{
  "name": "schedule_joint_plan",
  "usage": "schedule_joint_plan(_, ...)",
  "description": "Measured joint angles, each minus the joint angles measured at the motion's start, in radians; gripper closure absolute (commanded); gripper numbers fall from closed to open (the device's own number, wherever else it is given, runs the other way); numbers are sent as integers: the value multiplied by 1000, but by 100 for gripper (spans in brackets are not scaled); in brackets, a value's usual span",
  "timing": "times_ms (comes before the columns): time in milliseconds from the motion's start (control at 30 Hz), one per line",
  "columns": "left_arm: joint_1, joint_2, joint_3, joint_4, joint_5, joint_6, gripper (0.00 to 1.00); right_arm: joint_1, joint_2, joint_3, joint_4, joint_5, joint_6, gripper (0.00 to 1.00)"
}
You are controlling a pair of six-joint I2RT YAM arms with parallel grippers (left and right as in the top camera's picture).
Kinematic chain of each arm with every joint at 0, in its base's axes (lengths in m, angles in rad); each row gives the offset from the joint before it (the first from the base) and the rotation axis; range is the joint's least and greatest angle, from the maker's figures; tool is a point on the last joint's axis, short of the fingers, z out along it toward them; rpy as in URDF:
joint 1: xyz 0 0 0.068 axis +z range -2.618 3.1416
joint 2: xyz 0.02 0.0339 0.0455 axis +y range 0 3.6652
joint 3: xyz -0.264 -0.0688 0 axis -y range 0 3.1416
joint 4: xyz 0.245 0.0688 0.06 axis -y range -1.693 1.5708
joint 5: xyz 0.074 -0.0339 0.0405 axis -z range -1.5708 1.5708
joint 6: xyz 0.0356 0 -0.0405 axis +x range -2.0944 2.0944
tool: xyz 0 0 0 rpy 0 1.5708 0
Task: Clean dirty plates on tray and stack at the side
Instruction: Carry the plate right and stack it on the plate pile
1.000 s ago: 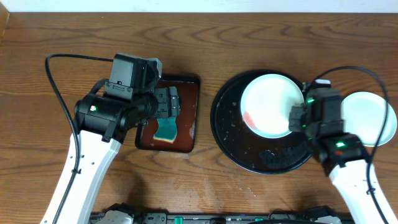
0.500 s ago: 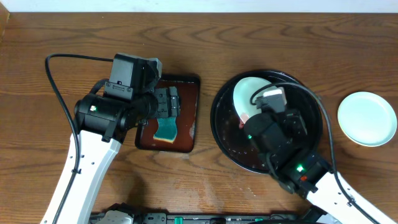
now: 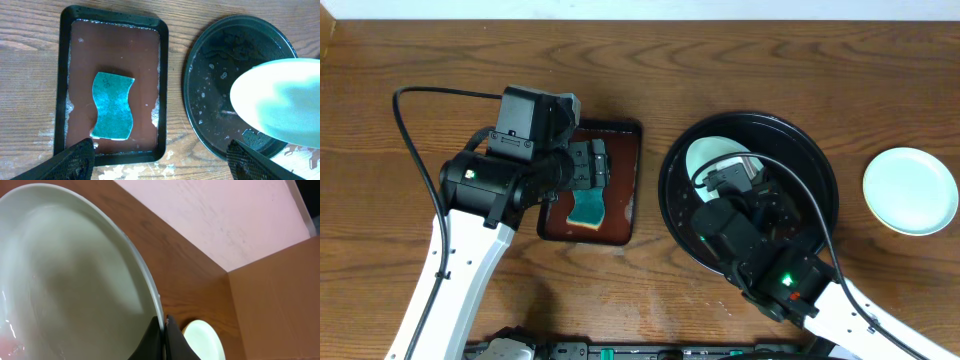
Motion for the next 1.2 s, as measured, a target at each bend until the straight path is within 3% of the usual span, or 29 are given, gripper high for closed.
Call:
schedule_joint_plan(500, 0, 0, 0, 0, 0, 0, 15, 25, 87, 0, 2, 48, -42, 99)
schedule_joint_plan(900, 0, 0, 0, 0, 0, 0, 15, 3, 88, 0, 83, 57, 33, 99)
schedule_joint_plan(1033, 0, 0, 0, 0, 0, 0, 15, -166, 87, 0, 68, -126, 135, 99)
schedule_joint_plan(1200, 0, 0, 0, 1, 0, 0, 15, -550, 82, 6, 51, -656, 227, 99)
